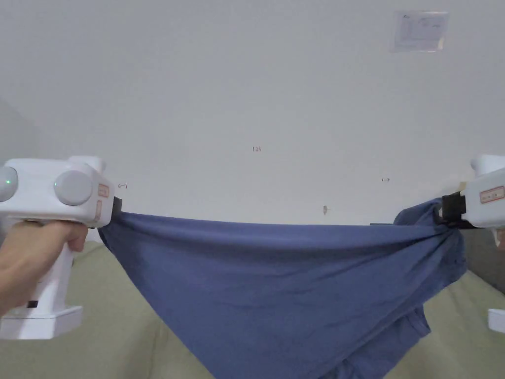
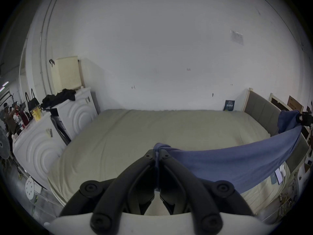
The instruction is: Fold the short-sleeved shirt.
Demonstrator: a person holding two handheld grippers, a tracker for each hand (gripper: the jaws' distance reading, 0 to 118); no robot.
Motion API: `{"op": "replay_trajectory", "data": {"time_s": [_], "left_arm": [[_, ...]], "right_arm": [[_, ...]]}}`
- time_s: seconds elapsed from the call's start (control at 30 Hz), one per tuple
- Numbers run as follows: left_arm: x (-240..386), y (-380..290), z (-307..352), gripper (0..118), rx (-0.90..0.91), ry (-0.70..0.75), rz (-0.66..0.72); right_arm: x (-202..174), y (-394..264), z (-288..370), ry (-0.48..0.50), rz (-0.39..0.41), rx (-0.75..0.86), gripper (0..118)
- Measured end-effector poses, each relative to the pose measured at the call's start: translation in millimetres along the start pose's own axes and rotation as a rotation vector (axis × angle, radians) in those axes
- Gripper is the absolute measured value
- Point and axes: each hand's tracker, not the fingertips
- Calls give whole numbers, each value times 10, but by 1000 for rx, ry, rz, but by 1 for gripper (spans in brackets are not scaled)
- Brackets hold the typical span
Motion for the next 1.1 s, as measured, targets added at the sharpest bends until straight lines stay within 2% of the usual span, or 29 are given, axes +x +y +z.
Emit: {"op": "replay_trajectory", "data": {"time_s": [0.2,0.6,1.1], "left_arm": [[97,352,-137,0,11,34,-12],[218,941,-783,0,54,116,-8],[473,1272,-2094,0,85,206,1]], "right_arm": [[-54,232,-131,-19,-7,9,7],[-217,805,-870,-38,-7,25,7],[-251,1314,-2202,-72,-4,75,7]]}}
